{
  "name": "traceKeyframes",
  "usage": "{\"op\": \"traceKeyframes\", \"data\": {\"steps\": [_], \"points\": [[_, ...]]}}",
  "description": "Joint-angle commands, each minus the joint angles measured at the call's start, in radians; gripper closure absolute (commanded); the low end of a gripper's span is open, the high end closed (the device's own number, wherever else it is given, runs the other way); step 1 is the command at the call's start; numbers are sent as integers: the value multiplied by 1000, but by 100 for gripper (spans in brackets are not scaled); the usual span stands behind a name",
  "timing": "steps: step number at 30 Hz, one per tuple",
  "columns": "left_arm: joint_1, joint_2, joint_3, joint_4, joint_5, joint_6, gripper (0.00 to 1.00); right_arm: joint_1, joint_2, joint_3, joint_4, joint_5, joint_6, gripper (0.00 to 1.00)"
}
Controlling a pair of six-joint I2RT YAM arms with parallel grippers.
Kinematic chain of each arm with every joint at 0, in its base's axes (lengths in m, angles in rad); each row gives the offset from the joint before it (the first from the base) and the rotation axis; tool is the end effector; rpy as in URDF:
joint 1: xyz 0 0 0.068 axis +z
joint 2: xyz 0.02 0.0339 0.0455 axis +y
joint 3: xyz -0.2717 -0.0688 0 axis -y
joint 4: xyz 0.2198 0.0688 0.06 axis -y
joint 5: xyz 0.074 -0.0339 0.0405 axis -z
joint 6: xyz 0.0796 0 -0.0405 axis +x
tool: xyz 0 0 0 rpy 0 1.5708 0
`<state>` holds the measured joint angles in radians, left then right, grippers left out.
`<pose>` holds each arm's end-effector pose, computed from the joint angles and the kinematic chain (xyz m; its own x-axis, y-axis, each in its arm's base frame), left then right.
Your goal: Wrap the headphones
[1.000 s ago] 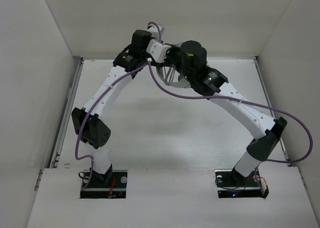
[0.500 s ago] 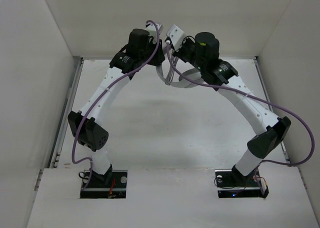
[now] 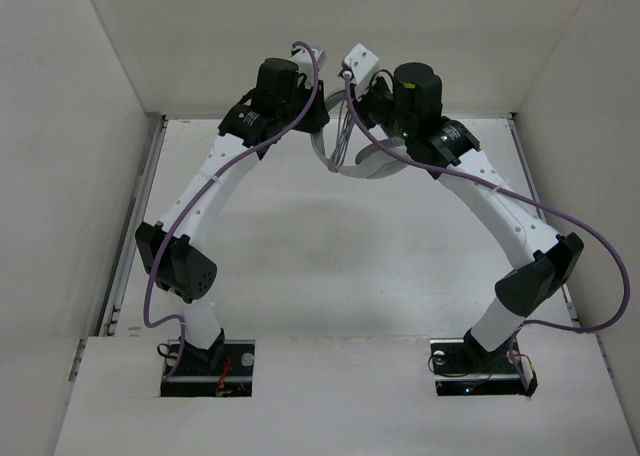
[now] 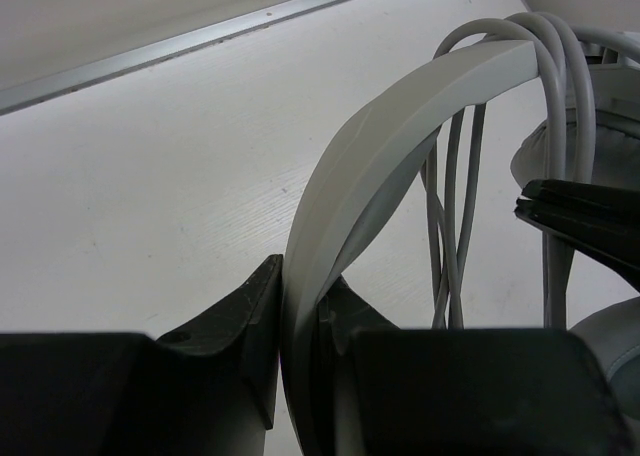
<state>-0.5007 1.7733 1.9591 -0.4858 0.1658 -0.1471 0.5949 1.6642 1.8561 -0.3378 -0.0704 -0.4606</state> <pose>0.3668 -0.2157 0.4342 -0.3461 0.0246 -0.9379 0.5672 0.8018 -0.1883 0.3293 0.2296 0.4625 0.1662 -0.4229 -0.8908 -0.6059 0.6689 -0.4306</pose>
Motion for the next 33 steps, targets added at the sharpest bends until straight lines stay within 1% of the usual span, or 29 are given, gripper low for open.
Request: {"op": "traceKeyframes", "data": {"steps": [1, 7, 14, 19, 25, 33], "points": [[17, -74, 29, 92, 44, -51, 99, -25, -38, 29, -21, -28, 68, 97], [17, -74, 29, 92, 44, -51, 99, -28, -40, 38, -21, -31, 77, 94], [20, -75, 24, 92, 44, -49, 99, -30, -49, 58, -26, -31, 97, 76], [23, -75, 21, 92, 44, -49, 99, -59, -53, 115, -52, -40, 97, 73], [24, -69, 24, 92, 44, -49, 99, -93, -72, 121, -70, -74, 106, 74], [15, -63, 34, 92, 44, -46, 99, -90, -80, 143, -107, -120, 126, 66]]}}
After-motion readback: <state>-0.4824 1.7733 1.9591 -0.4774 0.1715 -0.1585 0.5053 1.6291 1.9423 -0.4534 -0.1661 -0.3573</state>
